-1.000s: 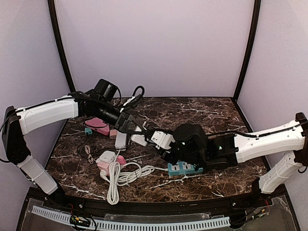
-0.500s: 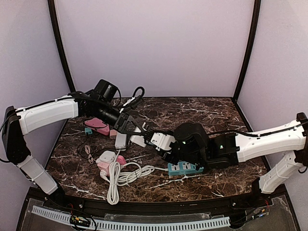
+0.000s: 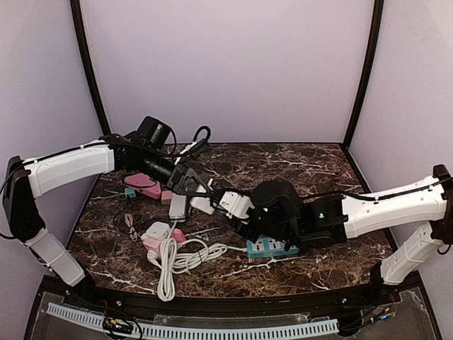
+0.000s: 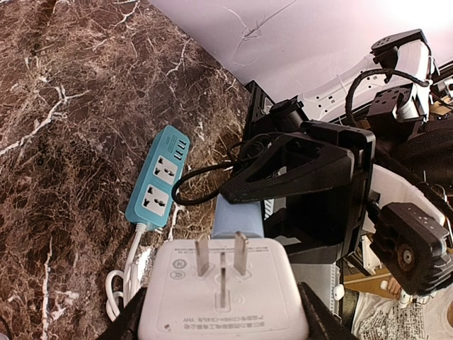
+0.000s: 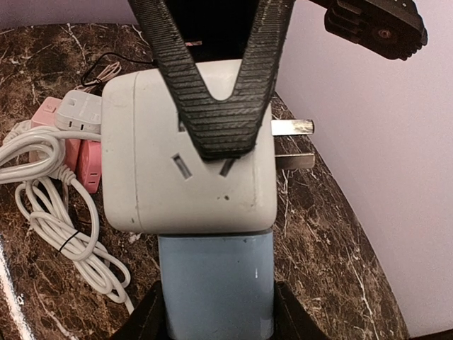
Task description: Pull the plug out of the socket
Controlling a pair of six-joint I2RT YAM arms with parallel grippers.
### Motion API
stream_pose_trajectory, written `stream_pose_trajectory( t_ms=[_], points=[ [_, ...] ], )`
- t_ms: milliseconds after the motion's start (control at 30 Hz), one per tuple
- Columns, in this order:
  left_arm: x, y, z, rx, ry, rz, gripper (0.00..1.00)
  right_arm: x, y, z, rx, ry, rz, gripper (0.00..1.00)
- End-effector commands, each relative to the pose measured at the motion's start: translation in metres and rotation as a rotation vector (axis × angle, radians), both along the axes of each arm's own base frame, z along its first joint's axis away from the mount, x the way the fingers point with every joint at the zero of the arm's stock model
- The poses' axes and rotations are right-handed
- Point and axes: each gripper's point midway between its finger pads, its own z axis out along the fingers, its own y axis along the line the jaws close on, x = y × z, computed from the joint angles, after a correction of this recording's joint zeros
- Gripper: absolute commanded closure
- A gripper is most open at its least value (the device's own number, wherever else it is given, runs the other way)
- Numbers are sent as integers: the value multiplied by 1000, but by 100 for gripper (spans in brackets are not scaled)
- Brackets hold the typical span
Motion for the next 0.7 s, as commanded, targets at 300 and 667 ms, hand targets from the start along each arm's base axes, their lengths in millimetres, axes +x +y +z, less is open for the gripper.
stream_pose_trajectory(
  t_ms=[300, 667],
  points=[
    [36, 19, 11, 16, -102, 134, 99, 2, 8, 9, 98, 103, -118, 100],
    [38, 23, 14, 12, -102, 139, 99, -8, 8, 6, 63, 103, -36, 100]
  ],
)
